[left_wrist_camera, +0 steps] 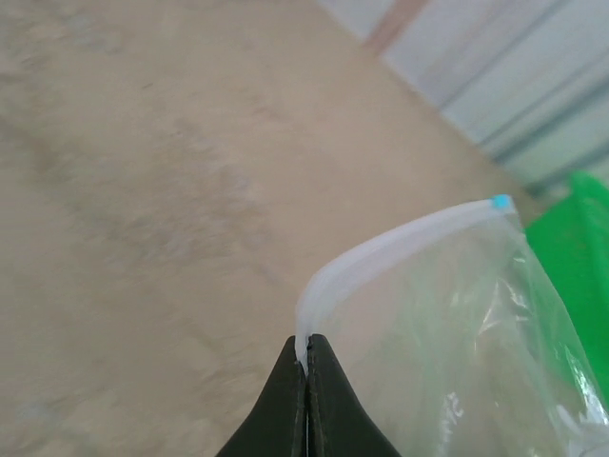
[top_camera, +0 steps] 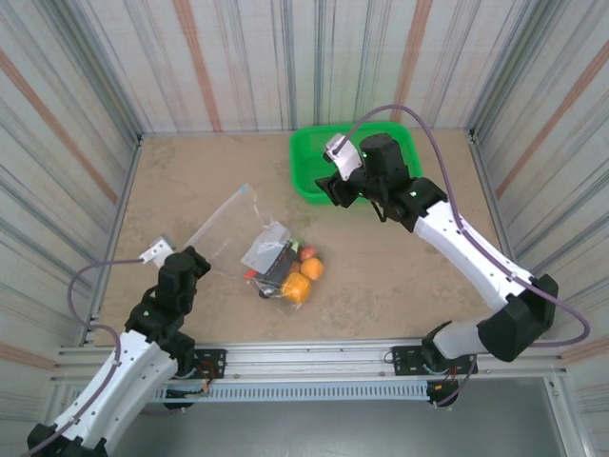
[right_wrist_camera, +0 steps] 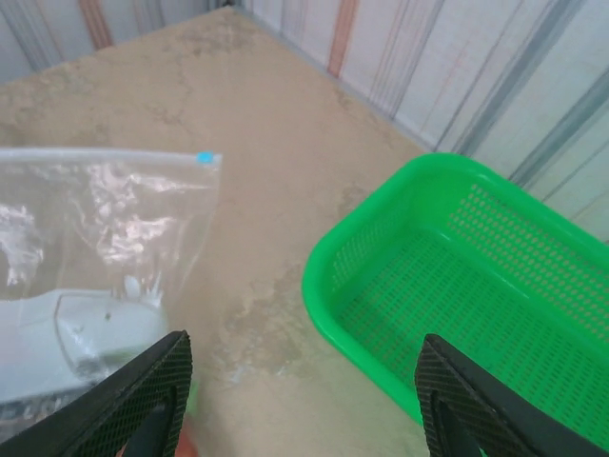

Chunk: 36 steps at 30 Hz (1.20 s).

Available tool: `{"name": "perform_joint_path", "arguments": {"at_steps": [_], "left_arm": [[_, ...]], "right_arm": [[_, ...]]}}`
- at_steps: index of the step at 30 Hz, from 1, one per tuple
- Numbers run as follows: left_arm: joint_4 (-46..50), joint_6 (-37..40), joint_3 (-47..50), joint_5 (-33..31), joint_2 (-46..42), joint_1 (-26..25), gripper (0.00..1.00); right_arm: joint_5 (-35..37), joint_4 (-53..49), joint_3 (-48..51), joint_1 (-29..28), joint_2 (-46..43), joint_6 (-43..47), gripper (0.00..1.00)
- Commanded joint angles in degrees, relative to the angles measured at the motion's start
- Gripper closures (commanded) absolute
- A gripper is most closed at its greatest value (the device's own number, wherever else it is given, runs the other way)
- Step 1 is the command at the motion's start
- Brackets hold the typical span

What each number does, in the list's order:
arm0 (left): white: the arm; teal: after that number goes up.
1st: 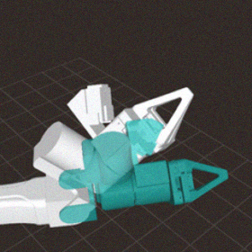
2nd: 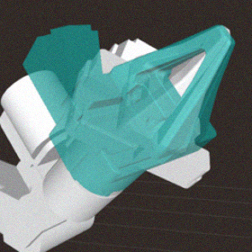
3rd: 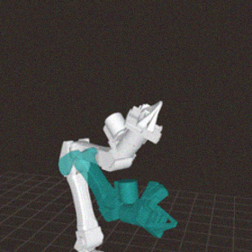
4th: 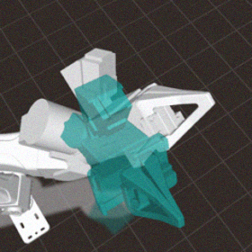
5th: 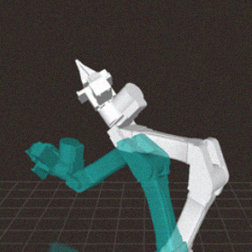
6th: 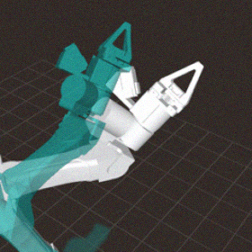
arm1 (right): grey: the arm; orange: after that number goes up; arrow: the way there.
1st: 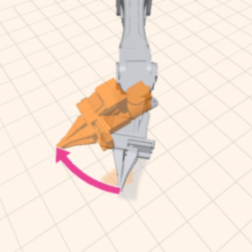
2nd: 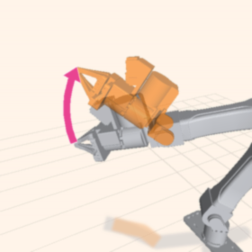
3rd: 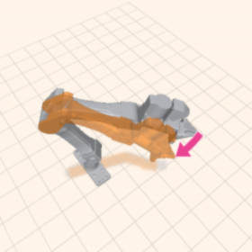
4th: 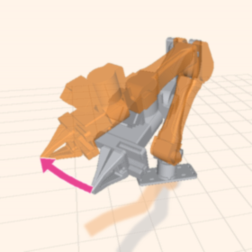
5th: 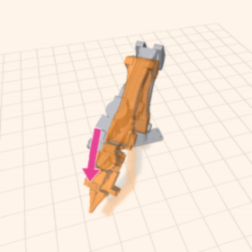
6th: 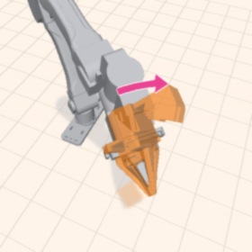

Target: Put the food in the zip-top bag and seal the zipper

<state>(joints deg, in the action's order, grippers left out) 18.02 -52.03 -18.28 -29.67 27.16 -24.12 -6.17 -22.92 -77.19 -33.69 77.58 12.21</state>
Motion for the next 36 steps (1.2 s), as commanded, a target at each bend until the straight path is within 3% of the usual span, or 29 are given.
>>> {"name": "perform_joint_path", "arguments": {"at_steps": [1,2,5,6,9,14,18,20,21,22,24,25,27,29,33,36], "left_arm": [[4.6,-7.9,-1.4,-6.3,1.9,0.3,0.87],[4.5,-8.0,-1.5,-6.6,3.0,0.3,0.72],[3.6,-4.7,-3.0,-5.4,4.1,0.3,0.12],[4.0,-3.0,-4.0,-5.4,4.1,0.3,0.02],[10.0,1.8,-9.8,-8.5,3.9,0.2,0.02],[31.0,5.1,-27.1,-15.4,5.9,-1.1,0.01],[28.9,18.0,-33.2,-14.5,8.2,-3.5,0.01],[24.6,25.6,-34.4,-12.9,9.4,-4.5,0.01],[21.3,30.8,-35.3,-9.0,10.1,-4.6,0.01],[17.9,35.4,-35.7,-4.2,10.9,-4.6,0.01],[11.4,46.4,-37.2,11.4,13.3,-4.6,0.01],[9.0,48.6,-37.2,14.9,14.3,-4.6,0.01],[2.4,49.5,-34.4,13.6,16.2,-4.5,0.01],[-7.5,51.8,-28.6,16.2,17.1,-3.3,0.01],[-30.7,52.6,-11.9,25.8,19.0,3.8,0.01],[-39.9,59.4,-5.7,31.4,21.5,7.3,0.01]], "right_arm": [[-0.3,-0.3,3.2,2.5,-5.8,-2.5,0.33],[-0.3,-0.1,4.1,3.1,-7.2,-3.0,0.29],[-0.3,0.1,6.8,4.5,-10.4,-4.2,0.01],[0.0,0.1,7.6,4.7,-11.0,-4.7,0.01],[-0.1,-1.2,9.0,4.8,-12.7,-5.4,0.01],[4.1,-1.2,14.2,4.7,-17.4,-7.5,0.01],[6.7,0.1,18.0,4.8,-22.4,-8.5,0.01],[7.1,0.6,18.9,5.0,-23.8,-8.6,0.01],[7.5,0.3,18.9,5.0,-24.0,-8.5,0.01],[7.8,-0.3,18.8,5.0,-23.8,-7.9,0.01],[9.5,-1.0,19.5,5.2,-23.4,-6.8,0.01],[11.2,-0.3,20.2,5.4,-23.2,-7.0,0.01],[12.3,1.3,21.8,6.5,-23.4,-7.3,0.01],[12.3,3.8,24.2,7.8,-24.2,-8.1,0.01],[14.0,7.8,29.2,10.3,-24.9,-8.0,0.01],[16.5,10.0,32.7,12.8,-23.8,-7.3,0.01]]}}
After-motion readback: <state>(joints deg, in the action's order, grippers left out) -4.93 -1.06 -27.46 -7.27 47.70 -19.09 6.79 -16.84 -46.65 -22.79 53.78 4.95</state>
